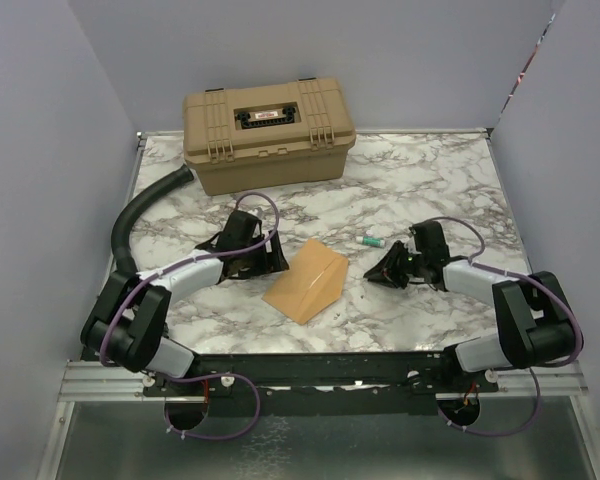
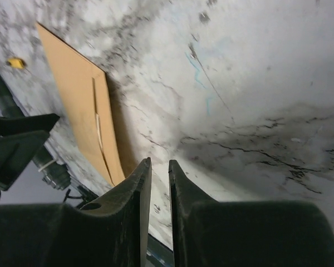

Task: Place the letter into the envelope and seal it

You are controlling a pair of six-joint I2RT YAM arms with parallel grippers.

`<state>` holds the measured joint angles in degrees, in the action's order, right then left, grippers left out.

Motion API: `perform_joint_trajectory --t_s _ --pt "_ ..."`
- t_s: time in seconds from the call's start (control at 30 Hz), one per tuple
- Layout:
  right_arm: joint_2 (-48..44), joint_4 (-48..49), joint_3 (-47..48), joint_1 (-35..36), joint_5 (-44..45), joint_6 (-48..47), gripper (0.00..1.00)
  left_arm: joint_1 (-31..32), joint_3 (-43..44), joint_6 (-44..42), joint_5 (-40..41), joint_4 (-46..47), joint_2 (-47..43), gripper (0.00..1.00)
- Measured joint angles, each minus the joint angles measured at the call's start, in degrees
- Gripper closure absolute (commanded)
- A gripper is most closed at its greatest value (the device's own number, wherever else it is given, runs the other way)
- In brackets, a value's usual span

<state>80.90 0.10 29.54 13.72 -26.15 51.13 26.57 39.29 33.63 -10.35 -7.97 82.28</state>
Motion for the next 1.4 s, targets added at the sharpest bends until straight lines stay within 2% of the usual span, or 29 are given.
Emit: perform_joint_trajectory --t_s 0.07,0.3,0.43,0.53,0.77,0.9,1.4 --pt "0.9 -0.2 -0.9 0.6 -1.2 -0.7 0.79 0.0 -0.1 0.1 -0.9 0.6 0.9 0.35" --pt "6.2 2.1 -1.0 3.6 -7.1 -1.5 0.79 0.2 -0.1 2.7 -6.6 4.8 4.2 0.43" --pt "9.3 5.4 -0.1 6.1 -10.1 -0.9 0.77 0.9 -1.1 5.4 -9.5 6.1 4.8 0.61" --pt "11.0 8.7 -0.2 7.0 -12.6 0.5 0.76 1.4 -2.3 6.9 -11.0 6.1 4.9 0.67" --pt "15.8 19.8 -1.0 7.3 -17.9 5.2 0.76 1.6 -3.4 8.3 -11.3 6.8 4.9 0.71" --pt "16.6 22.6 -0.6 7.3 -19.0 6.3 0.82 1.6 -3.6 8.8 -11.4 7.2 5.0 0.76" --pt "21.6 20.3 6.7 8.1 -19.8 3.7 0.89 1.7 -3.6 10.1 -13.9 10.5 7.5 0.78"
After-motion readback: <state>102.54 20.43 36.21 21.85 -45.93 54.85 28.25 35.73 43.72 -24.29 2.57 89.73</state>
